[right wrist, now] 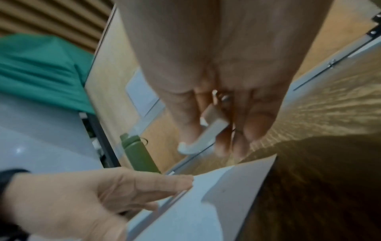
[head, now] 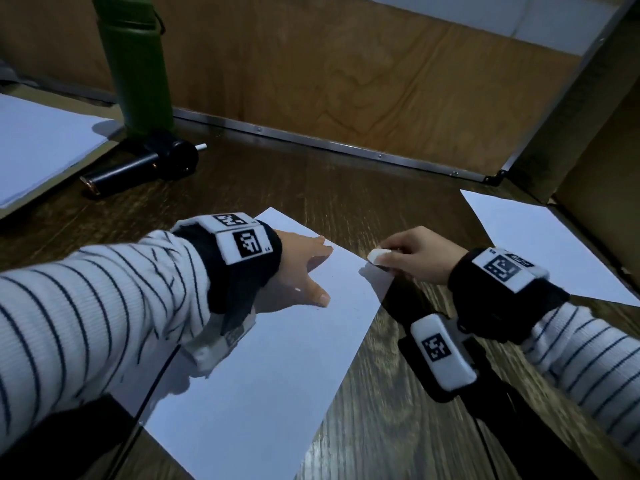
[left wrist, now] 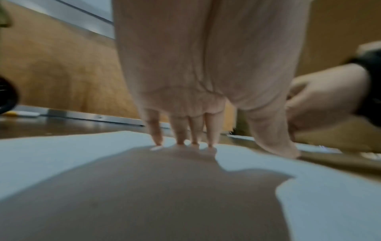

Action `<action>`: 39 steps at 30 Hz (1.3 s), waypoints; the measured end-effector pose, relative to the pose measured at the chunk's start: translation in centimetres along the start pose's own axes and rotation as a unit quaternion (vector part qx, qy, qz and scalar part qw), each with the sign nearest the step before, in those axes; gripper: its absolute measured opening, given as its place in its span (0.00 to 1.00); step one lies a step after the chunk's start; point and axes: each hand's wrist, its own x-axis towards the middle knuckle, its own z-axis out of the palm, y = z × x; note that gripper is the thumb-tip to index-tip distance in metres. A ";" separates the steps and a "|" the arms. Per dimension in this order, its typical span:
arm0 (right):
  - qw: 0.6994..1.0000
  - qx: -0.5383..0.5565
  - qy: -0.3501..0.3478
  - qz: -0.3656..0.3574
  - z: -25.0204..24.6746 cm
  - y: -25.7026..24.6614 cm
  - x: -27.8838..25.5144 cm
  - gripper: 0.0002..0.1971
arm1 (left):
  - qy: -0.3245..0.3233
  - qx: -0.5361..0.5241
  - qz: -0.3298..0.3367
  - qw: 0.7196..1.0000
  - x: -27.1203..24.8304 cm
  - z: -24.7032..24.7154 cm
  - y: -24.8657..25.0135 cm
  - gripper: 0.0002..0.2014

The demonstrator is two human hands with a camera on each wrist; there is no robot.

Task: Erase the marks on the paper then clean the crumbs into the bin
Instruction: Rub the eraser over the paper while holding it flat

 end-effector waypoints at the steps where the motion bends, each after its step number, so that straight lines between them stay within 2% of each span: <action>1: 0.999 0.033 -0.021 -0.007 0.0 -0.1 -0.4 0.12 | 0.014 -0.042 0.003 0.999 -0.2 -0.3 -0.6 0.38; 4: 0.993 0.027 -0.109 -0.036 0.8 -0.9 -1.4 0.13 | 0.062 -0.140 -0.021 0.988 -1.4 -1.0 -1.9 0.29; 6: 0.989 -0.006 -0.144 -0.040 1.6 -1.4 -2.1 0.16 | 0.090 -0.126 -0.051 0.987 -1.9 -1.1 -2.5 0.27; 8: 0.987 -0.033 -0.152 -0.040 2.4 -2.0 -3.2 0.18 | 0.082 -0.083 -0.077 0.990 -2.5 -1.0 -3.2 0.28; 10: 0.984 -0.070 -0.158 -0.038 3.1 -2.5 -4.3 0.17 | 0.037 -0.036 -0.091 0.994 -3.0 -0.8 -3.5 0.31; 12: 0.981 -0.103 -0.156 -0.044 3.7 -3.2 -5.5 0.15 | -0.020 0.007 -0.093 0.995 -3.7 -0.3 -3.4 0.38; 14: 0.982 -0.115 -0.140 -0.057 3.8 -4.0 -6.2 0.15 | -0.063 0.040 -0.095 0.993 -4.2 0.6 -3.1 0.49; 17: 0.993 -0.079 -0.062 -0.062 2.9 -4.8 -5.8 0.08 | -0.065 0.065 -0.079 0.993 -4.2 1.9 -2.6 0.57; 18: 0.996 -0.053 -0.036 -0.055 2.6 -4.8 -5.3 0.04 | -0.060 0.063 -0.065 0.994 -4.0 2.2 -2.4 0.57; 20: 0.998 -0.040 -0.005 -0.042 2.0 -4.6 -4.1 0.06 | -0.057 0.056 -0.026 0.996 -3.8 2.5 -1.9 0.56; 25: 0.994 -0.106 -0.009 -0.024 2.6 -5.0 -1.2 0.07 | -0.060 0.061 0.011 0.996 -3.3 2.7 -1.2 0.57; 29: 0.975 -0.180 -0.027 -0.127 4.4 -6.2 -2.4 0.11 | -0.052 0.065 0.024 0.996 -3.3 2.8 -1.0 0.59; 31: 0.966 -0.173 -0.077 -0.177 5.1 -6.8 -3.9 0.13 | -0.050 0.058 0.029 0.997 -3.3 3.0 -1.0 0.59; 33: 0.963 -0.160 -0.117 -0.181 5.5 -6.7 -4.5 0.15 | -0.050 0.060 0.027 0.997 -3.3 3.0 -1.0 0.59; 35: 0.968 -0.157 -0.098 -0.167 5.0 -6.2 -3.5 0.15 | -0.052 0.069 0.024 0.996 -3.3 3.0 -1.0 0.60; 39: 0.980 -0.164 -0.012 -0.110 3.5 -5.3 -1.2 0.08 | -0.063 0.085 0.012 0.994 -3.4 2.9 -0.8 0.60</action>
